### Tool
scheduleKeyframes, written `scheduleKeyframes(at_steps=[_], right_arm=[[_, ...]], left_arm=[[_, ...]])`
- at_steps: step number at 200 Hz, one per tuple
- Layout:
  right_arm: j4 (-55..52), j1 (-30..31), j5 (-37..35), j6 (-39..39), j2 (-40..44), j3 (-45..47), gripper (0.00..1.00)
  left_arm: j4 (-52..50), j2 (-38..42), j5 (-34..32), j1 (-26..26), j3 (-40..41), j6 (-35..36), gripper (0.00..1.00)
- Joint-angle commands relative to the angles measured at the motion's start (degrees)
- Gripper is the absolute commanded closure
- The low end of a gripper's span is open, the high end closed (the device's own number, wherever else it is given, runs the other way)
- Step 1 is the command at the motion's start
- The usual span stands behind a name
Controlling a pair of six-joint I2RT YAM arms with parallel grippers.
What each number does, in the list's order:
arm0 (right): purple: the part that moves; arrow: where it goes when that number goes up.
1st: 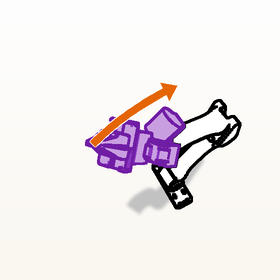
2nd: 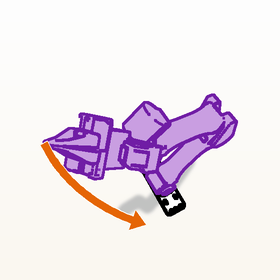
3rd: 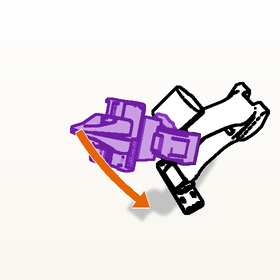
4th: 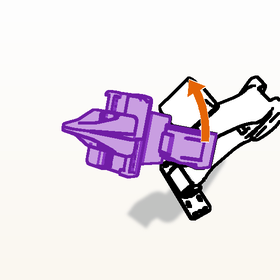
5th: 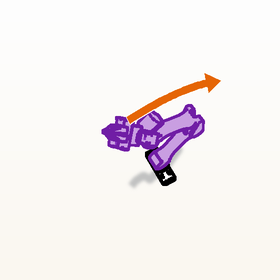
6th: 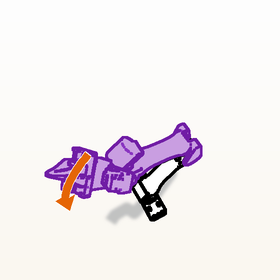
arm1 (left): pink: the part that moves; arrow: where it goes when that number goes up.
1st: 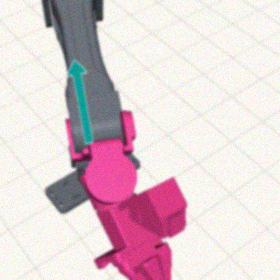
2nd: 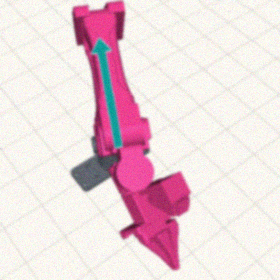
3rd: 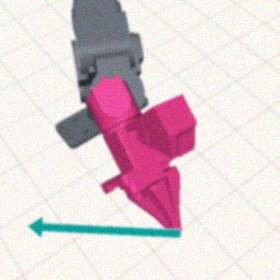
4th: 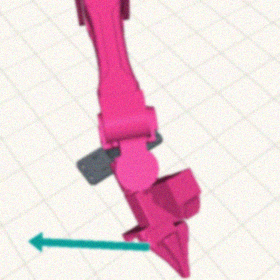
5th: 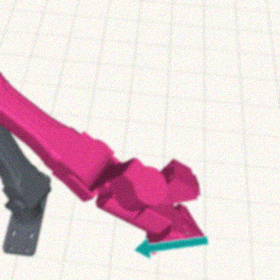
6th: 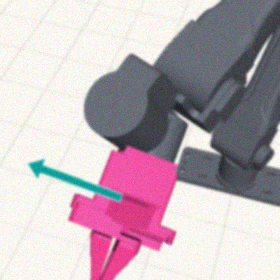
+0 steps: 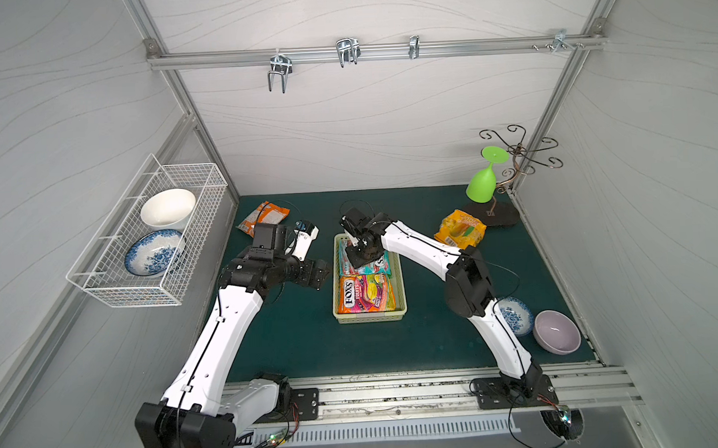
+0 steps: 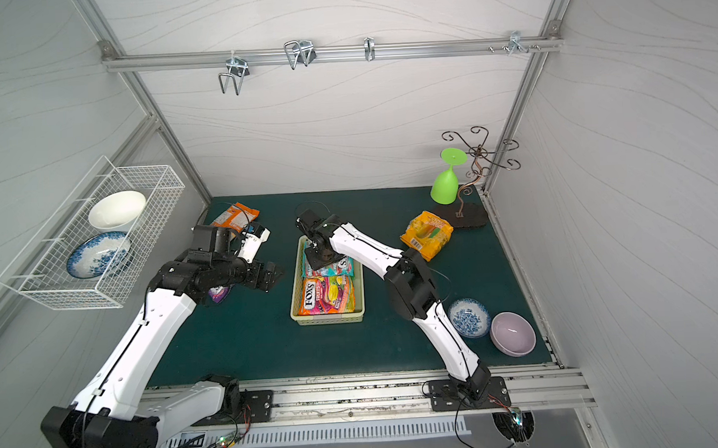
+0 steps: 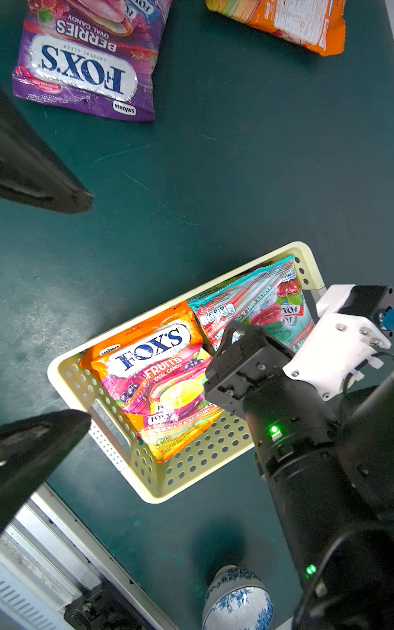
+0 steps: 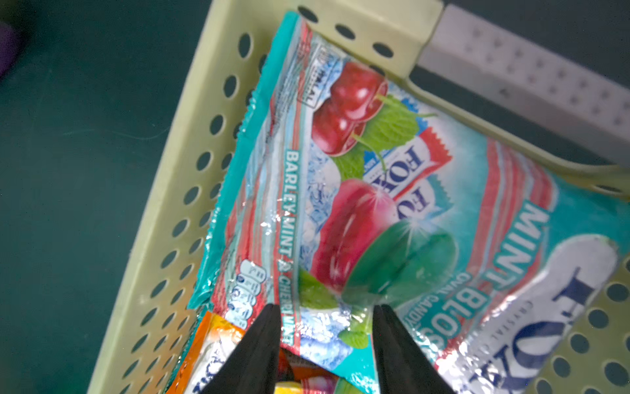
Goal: Put the candies in the basket
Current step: Place the candy in the basket.
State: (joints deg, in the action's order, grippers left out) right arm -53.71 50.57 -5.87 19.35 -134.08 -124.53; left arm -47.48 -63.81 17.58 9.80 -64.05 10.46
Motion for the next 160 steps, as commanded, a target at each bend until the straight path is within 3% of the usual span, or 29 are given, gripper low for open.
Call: scheduleKeyframes(at_steps=[1, 59, 109, 160], right_arm=[[-1.0, -0.8, -4.0, -0.9, 4.7, 1.8, 0.48], [1.2, -2.5, -6.6, -2.0, -1.2, -1.0, 0.44], [0.5, -2.3, -4.3, -1.4, -7.6, -2.4, 0.44], [0.4, -2.2, -5.3, -2.0, 0.5, -0.1, 0.43]], left_arm=[[2.6, 0.3, 0.8, -0.3, -0.2, -0.1, 0.05], [3.2, 0.4, -2.5, -0.4, -0.1, -1.2, 0.05], [6.8, -0.4, -12.2, -0.9, 1.7, -3.3, 0.02], [9.4, -2.1, -20.5, -1.1, 3.0, -3.8, 0.02]])
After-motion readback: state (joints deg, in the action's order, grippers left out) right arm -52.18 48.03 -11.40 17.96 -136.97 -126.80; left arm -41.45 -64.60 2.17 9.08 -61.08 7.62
